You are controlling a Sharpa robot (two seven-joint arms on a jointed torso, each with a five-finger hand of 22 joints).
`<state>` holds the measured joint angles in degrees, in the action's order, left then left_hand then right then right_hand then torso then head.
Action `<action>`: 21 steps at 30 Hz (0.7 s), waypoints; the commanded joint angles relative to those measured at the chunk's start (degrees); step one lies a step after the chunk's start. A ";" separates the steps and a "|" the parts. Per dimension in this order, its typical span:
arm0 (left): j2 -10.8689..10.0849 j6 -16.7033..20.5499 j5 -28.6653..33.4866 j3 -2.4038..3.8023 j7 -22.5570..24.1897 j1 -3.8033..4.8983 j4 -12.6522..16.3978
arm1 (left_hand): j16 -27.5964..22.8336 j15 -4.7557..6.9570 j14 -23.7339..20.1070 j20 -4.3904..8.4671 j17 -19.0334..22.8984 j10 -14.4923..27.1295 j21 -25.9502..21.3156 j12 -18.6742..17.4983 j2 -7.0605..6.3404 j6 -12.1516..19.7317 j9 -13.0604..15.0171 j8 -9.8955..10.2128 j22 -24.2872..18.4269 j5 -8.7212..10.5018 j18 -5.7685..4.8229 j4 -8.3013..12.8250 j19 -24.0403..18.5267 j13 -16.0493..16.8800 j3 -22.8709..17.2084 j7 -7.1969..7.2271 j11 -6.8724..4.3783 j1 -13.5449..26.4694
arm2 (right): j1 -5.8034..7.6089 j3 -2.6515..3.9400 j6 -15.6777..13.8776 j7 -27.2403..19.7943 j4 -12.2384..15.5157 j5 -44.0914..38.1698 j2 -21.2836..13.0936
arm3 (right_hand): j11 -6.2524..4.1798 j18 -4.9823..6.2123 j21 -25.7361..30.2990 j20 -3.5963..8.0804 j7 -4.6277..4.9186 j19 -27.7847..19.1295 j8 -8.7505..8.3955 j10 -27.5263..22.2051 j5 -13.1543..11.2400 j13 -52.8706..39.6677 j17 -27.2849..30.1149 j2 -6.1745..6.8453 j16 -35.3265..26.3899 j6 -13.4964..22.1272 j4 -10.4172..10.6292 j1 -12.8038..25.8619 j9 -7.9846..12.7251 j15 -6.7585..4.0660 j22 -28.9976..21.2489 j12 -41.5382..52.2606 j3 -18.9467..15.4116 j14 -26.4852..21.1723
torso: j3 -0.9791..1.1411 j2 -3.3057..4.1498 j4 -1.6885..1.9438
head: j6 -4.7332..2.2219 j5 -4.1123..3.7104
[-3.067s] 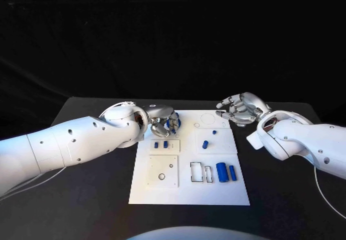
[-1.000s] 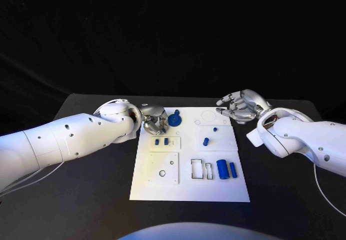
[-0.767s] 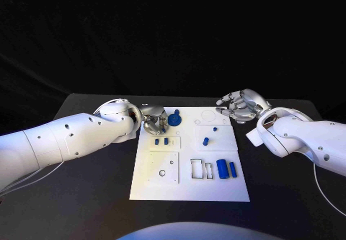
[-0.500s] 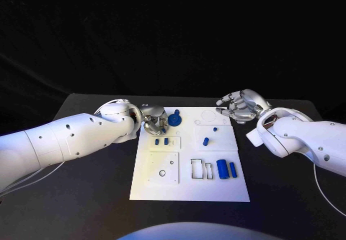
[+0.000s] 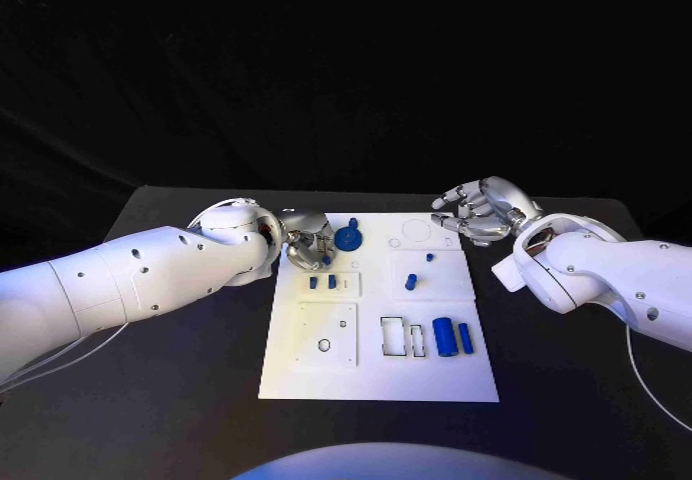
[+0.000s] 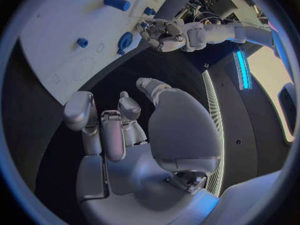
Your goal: Assemble the parts on the task board
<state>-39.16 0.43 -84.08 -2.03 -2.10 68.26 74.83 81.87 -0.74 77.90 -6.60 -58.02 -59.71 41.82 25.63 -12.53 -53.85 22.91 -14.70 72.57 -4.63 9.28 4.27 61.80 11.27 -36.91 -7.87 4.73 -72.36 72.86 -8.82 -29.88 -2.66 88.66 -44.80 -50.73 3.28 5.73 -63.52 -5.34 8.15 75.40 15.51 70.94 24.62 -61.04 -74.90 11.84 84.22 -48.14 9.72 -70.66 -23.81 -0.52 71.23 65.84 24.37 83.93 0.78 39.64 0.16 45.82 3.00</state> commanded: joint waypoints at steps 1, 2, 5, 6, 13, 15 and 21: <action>0.11 -0.43 -0.41 0.01 -0.20 0.01 0.09 | 0.10 -0.22 -0.47 -0.46 0.30 0.72 -0.48 -0.24 -0.14 0.50 -0.10 0.39 -0.10 0.01 0.48 0.00 -0.14 -0.10 0.25 0.10 0.03 0.24 | -0.04 0.00 -0.05 -0.61 0.16 -0.21 0.05 | -0.21 0.70 0.23 0.19 -0.15 0.01 0.32 0.12 0.21 -0.05 -3.46 0.39 -0.15 0.16 -0.01 0.21 -0.09 -0.50 0.05 -0.14 0.42 2.90 | 0.02 -0.01 -0.04 | 0.02 0.09; 0.10 -0.42 -0.41 0.01 -0.20 0.01 0.10 | 0.08 -0.24 -0.53 -0.47 0.39 0.82 -0.57 -0.26 -0.15 0.54 -0.11 0.41 -0.12 -0.02 0.48 -0.02 -0.18 -0.11 0.28 0.14 0.07 0.25 | -0.04 0.00 -0.06 -0.62 0.17 -0.20 0.06 | -0.21 0.70 0.23 0.19 -0.15 0.01 0.32 0.12 0.21 -0.05 -3.46 0.39 -0.15 0.16 -0.01 0.21 -0.09 -0.50 0.05 -0.14 0.42 2.90 | 0.02 -0.01 -0.04 | 0.02 0.09; 0.08 -0.35 -0.42 0.01 -0.20 0.01 0.12 | 0.05 -0.29 -0.65 -0.51 0.60 0.99 -0.67 -0.29 -0.16 0.60 -0.13 0.44 -0.14 -0.13 0.49 -0.05 -0.21 -0.11 0.33 0.21 0.13 0.27 | -0.05 0.00 -0.09 -0.64 0.15 -0.17 0.06 | -0.21 0.70 0.23 0.19 -0.15 0.01 0.32 0.12 0.21 -0.05 -3.46 0.39 -0.15 0.16 -0.01 0.21 -0.09 -0.50 0.05 -0.14 0.42 2.90 | -0.01 -0.01 -0.03 | 0.02 0.06; 0.08 -0.32 -0.42 0.01 -0.21 0.01 0.12 | 0.05 -0.29 -0.65 -0.51 0.60 0.99 -0.67 -0.29 -0.16 0.60 -0.13 0.44 -0.14 -0.13 0.49 -0.05 -0.21 -0.11 0.33 0.21 0.13 0.27 | -0.05 0.00 -0.09 -0.64 0.14 -0.16 0.07 | -0.21 0.70 0.23 0.19 -0.15 0.01 0.32 0.12 0.21 -0.05 -3.46 0.39 -0.15 0.16 -0.01 0.21 -0.09 -0.50 0.05 -0.14 0.42 2.90 | 0.01 -0.02 -0.03 | 0.04 0.07; 0.02 0.07 -0.42 0.01 -0.38 0.01 0.12 | -0.20 -0.85 -1.93 -0.98 2.36 2.88 -1.72 -0.18 -0.68 2.97 -0.73 1.65 -0.37 -0.70 0.54 -0.28 -0.62 -0.02 1.06 0.99 0.75 0.65 | -0.06 0.00 -0.17 -0.66 0.11 -0.12 0.05 | -0.22 0.72 0.33 0.20 -0.16 -0.01 0.34 0.16 0.30 0.02 -3.35 0.34 -0.21 0.12 0.00 0.22 -0.12 -0.51 -0.01 -0.16 0.48 2.88 | 0.03 -0.01 -0.01 | 0.07 0.05; -0.03 0.13 -0.42 0.01 -0.64 0.01 0.12 | -0.22 -1.24 -2.55 -1.28 3.18 4.50 -2.33 -0.08 -0.95 4.31 -1.12 2.26 -0.49 -0.97 0.59 -0.47 -0.87 0.01 1.65 1.38 1.18 0.94 | -0.06 0.00 -0.28 -0.72 0.10 -0.08 0.04 | -0.22 0.72 0.33 0.20 -0.16 -0.01 0.34 0.16 0.30 0.02 -3.35 0.34 -0.21 0.12 0.00 0.22 -0.12 -0.51 -0.01 -0.16 0.48 2.88 | 0.04 -0.01 -0.03 | 0.09 0.02; -0.22 0.22 -0.43 0.01 -1.50 0.02 0.06 | -0.85 -1.79 -5.22 -1.99 7.84 9.40 -4.36 1.29 -0.82 9.20 -2.48 3.72 -0.90 -0.90 0.91 -1.07 -1.75 0.24 4.80 2.26 1.79 0.76 | -0.06 0.00 -0.41 -0.89 0.11 0.12 0.00 | -0.22 0.69 0.25 0.20 -0.16 0.04 0.34 0.24 0.29 -0.07 -3.37 0.37 -0.20 0.12 0.01 0.26 -0.13 -0.51 0.05 -0.07 0.47 2.89 | 0.05 0.02 -0.02 | 0.10 0.03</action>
<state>-39.37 0.55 -84.30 -2.03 -2.78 68.30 74.85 81.20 -2.53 72.93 -8.31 -50.50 -50.60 37.65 26.81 -13.51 -44.90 20.49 -11.06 71.71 -5.52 9.28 3.19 60.09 11.47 -32.27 -5.70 6.47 -71.38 72.83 -8.82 -30.23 -2.86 88.69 -44.69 -50.74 3.28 5.73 -63.23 -5.34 8.15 75.40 15.51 70.94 24.62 -61.04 -74.95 11.84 84.22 -48.14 9.72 -70.66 -23.88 -0.51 71.22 65.84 24.37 83.93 0.81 39.63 0.14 45.97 3.00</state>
